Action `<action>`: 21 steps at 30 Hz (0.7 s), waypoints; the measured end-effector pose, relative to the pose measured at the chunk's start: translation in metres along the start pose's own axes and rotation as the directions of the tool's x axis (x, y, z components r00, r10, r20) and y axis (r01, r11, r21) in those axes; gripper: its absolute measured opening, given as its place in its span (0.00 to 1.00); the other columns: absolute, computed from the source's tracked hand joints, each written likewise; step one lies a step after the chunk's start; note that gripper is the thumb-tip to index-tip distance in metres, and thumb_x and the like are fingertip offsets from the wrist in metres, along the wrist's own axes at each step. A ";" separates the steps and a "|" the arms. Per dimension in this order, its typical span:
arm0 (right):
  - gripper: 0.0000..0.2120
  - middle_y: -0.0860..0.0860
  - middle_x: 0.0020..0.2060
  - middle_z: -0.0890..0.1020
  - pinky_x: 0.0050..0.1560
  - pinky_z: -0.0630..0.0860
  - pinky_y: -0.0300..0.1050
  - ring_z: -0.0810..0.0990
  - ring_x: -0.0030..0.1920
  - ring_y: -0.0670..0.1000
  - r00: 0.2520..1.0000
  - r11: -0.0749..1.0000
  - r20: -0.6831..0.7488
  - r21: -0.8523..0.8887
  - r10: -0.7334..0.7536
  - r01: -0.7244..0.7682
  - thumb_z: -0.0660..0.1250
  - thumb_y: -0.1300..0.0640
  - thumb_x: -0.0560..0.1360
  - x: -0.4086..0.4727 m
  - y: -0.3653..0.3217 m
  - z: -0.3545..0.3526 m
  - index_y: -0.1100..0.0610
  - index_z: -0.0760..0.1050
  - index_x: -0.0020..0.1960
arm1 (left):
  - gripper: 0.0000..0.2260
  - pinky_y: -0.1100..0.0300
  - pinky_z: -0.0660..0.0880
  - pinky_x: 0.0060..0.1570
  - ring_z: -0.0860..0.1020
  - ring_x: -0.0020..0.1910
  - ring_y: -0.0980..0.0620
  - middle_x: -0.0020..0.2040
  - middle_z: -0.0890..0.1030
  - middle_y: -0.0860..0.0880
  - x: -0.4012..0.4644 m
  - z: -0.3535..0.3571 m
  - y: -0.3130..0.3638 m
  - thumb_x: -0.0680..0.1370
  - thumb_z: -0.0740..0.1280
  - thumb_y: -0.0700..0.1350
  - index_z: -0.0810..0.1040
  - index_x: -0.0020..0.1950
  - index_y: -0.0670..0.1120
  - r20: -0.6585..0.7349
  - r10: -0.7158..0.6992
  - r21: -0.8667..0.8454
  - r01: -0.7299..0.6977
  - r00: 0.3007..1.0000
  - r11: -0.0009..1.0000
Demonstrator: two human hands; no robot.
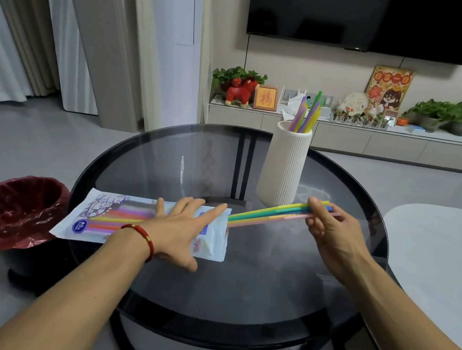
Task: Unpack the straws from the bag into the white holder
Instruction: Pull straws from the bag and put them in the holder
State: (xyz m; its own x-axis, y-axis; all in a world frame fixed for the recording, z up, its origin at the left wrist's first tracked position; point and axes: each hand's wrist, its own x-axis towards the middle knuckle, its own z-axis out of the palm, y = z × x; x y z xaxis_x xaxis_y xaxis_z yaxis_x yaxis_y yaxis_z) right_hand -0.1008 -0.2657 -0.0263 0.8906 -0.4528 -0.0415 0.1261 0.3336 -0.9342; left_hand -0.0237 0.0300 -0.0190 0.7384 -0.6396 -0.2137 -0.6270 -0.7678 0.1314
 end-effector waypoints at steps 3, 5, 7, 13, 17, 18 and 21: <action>0.05 0.50 0.33 0.83 0.37 0.79 0.37 0.79 0.36 0.49 0.995 0.993 0.016 -0.072 -0.094 0.095 0.78 0.54 0.70 -0.009 -0.013 0.004 0.54 0.88 0.37 | 0.47 0.33 0.41 0.73 0.45 0.78 0.55 0.79 0.49 0.58 0.009 0.002 0.025 0.68 0.66 0.66 0.40 0.78 0.61 -0.131 0.071 -0.210 -0.098 0.989 0.973; 0.06 0.50 0.32 0.83 0.39 0.78 0.41 0.80 0.37 0.50 0.980 0.968 0.044 -0.153 -0.193 0.197 0.78 0.49 0.67 -0.017 -0.027 0.008 0.51 0.88 0.38 | 0.42 0.37 0.43 0.75 0.50 0.78 0.54 0.79 0.56 0.55 0.021 0.003 0.045 0.73 0.63 0.66 0.45 0.80 0.55 -0.254 0.092 -0.227 -0.152 0.963 0.962; 0.08 0.49 0.33 0.84 0.39 0.81 0.42 0.82 0.37 0.50 0.955 0.928 0.074 -0.226 -0.288 0.298 0.79 0.45 0.67 -0.026 -0.040 0.013 0.49 0.87 0.39 | 0.35 0.39 0.49 0.75 0.60 0.75 0.49 0.74 0.66 0.49 0.033 0.007 0.058 0.76 0.62 0.63 0.55 0.78 0.49 -0.320 0.089 -0.152 -0.144 0.943 0.978; 0.07 0.49 0.30 0.82 0.28 0.76 0.40 0.77 0.28 0.49 0.909 0.875 0.122 -0.245 -0.399 0.417 0.75 0.48 0.76 -0.036 -0.052 0.024 0.51 0.84 0.45 | 0.09 0.49 0.66 0.42 0.71 0.43 0.40 0.39 0.71 0.47 0.043 0.010 0.085 0.82 0.57 0.54 0.70 0.51 0.49 -0.443 -0.015 -0.227 -0.097 0.896 0.969; 0.12 0.55 0.32 0.83 0.23 0.68 0.40 0.76 0.29 0.52 0.941 0.847 0.288 -0.442 -0.178 0.295 0.73 0.48 0.79 -0.042 -0.025 0.043 0.58 0.82 0.48 | 0.11 0.53 0.63 0.43 0.73 0.45 0.40 0.42 0.73 0.45 0.042 0.009 0.102 0.82 0.58 0.53 0.74 0.58 0.51 -0.480 0.041 -0.194 -0.152 0.876 0.969; 0.12 0.57 0.31 0.82 0.23 0.69 0.40 0.76 0.28 0.52 0.947 0.814 0.282 -0.507 -0.154 0.284 0.72 0.50 0.80 -0.042 -0.019 0.046 0.60 0.83 0.46 | 0.10 0.52 0.66 0.44 0.75 0.47 0.41 0.42 0.73 0.47 0.041 0.009 0.102 0.81 0.59 0.54 0.75 0.57 0.52 -0.455 0.053 -0.224 -0.172 0.889 0.959; 0.12 0.53 0.28 0.81 0.24 0.71 0.38 0.76 0.24 0.48 0.959 0.769 0.173 -0.574 -0.223 0.282 0.69 0.57 0.81 -0.039 -0.022 0.049 0.63 0.83 0.42 | 0.19 0.48 0.71 0.57 0.73 0.57 0.46 0.54 0.77 0.50 0.040 0.012 0.088 0.76 0.63 0.62 0.72 0.63 0.53 -0.359 0.094 -0.243 -0.190 0.929 0.951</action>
State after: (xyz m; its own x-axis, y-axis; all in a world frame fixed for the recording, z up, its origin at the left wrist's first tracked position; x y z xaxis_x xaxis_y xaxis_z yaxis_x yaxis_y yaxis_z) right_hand -0.1172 -0.2152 0.0136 0.9020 -0.3659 0.2294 0.0970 -0.3459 -0.9332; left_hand -0.0526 -0.0626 -0.0276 0.7159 -0.6794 0.1609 -0.6765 -0.6179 0.4007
